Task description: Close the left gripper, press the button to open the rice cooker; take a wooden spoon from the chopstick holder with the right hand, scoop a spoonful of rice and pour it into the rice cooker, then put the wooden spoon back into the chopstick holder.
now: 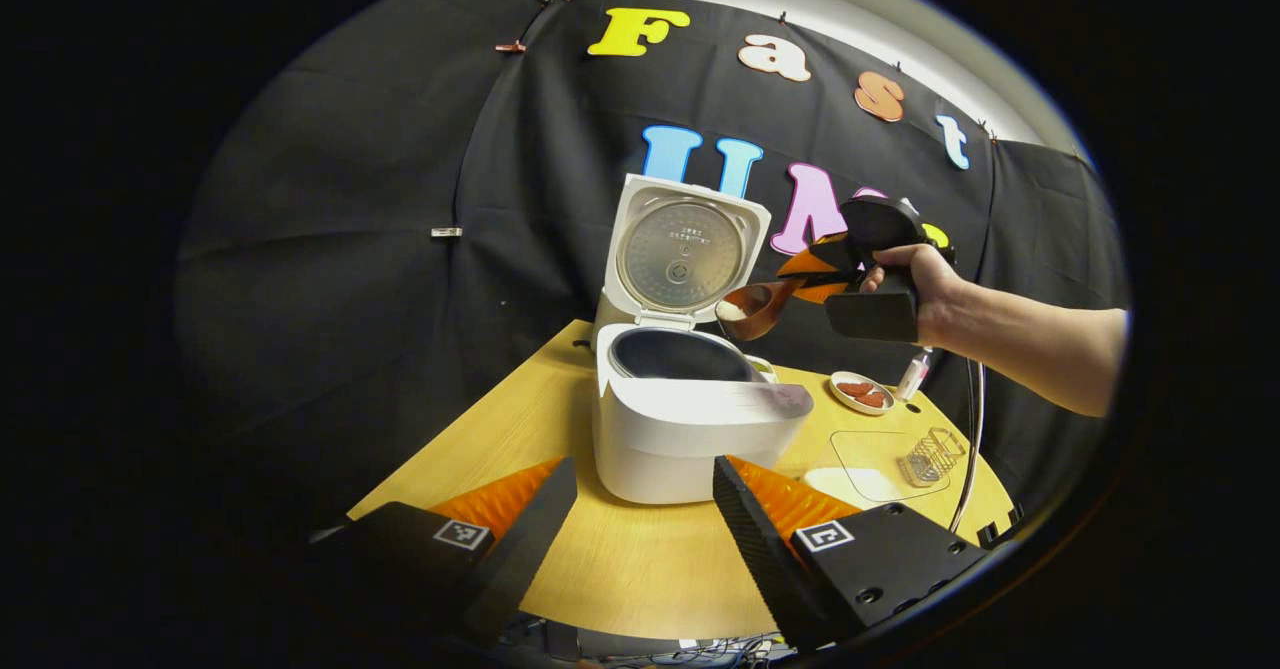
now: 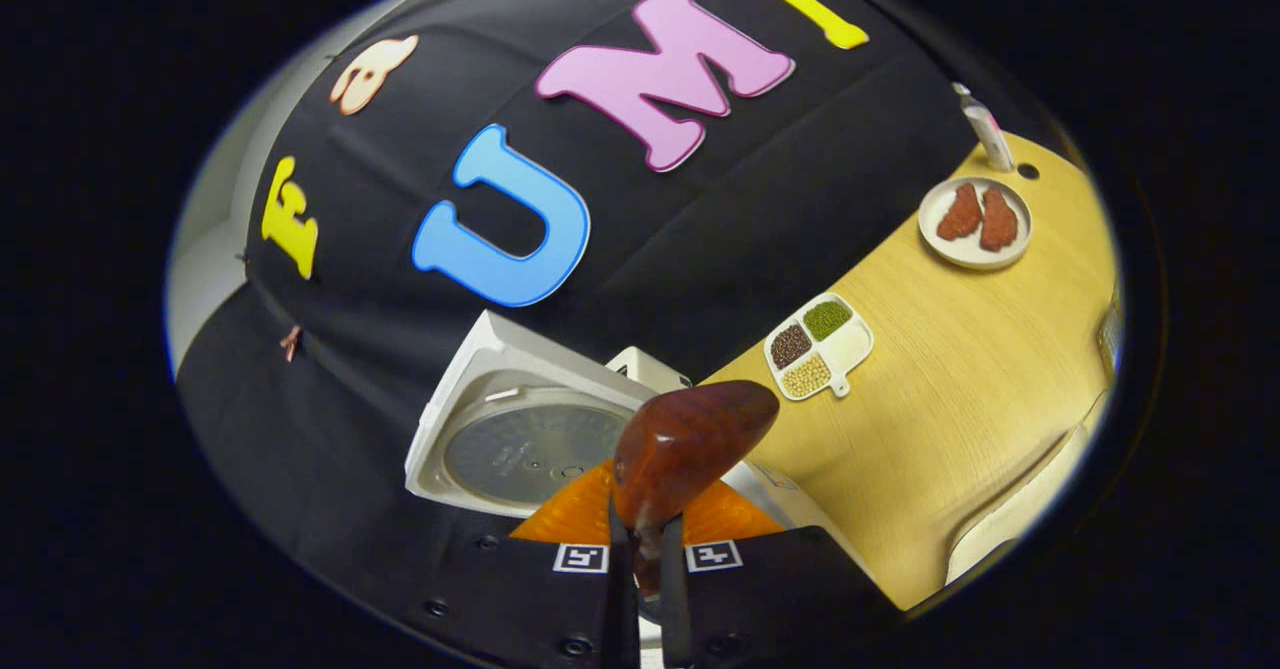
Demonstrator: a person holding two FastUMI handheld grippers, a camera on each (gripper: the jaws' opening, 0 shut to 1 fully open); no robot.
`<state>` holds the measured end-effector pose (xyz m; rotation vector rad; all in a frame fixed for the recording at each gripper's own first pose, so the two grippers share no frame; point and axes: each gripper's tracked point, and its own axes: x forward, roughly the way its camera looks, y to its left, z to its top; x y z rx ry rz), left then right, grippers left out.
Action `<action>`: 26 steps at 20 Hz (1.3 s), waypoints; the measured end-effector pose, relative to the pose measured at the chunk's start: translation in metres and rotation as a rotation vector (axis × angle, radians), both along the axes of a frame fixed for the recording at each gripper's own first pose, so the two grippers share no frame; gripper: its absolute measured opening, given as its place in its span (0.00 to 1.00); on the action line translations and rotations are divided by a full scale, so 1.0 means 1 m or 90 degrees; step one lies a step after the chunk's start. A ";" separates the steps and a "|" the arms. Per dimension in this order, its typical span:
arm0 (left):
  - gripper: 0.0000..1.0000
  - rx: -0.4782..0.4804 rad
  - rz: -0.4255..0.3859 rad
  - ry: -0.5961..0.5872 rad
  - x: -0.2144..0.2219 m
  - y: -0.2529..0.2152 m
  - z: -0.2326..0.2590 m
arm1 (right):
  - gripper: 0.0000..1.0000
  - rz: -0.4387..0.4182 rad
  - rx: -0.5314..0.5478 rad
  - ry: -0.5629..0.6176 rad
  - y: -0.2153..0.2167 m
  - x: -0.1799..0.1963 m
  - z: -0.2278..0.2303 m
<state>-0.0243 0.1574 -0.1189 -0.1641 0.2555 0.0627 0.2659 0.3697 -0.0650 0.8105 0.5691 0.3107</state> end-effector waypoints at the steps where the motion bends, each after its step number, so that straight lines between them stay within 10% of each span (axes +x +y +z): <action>1: 0.95 -0.002 0.004 0.000 0.000 0.003 -0.001 | 0.13 0.011 -0.029 -0.020 0.007 0.002 -0.001; 19: 0.95 -0.013 0.019 0.012 -0.001 0.012 -0.023 | 0.13 0.273 -0.508 -0.423 0.101 -0.028 -0.012; 26: 0.95 -0.017 0.026 0.005 0.000 0.015 -0.021 | 0.13 0.292 -0.505 -0.428 0.109 -0.037 -0.015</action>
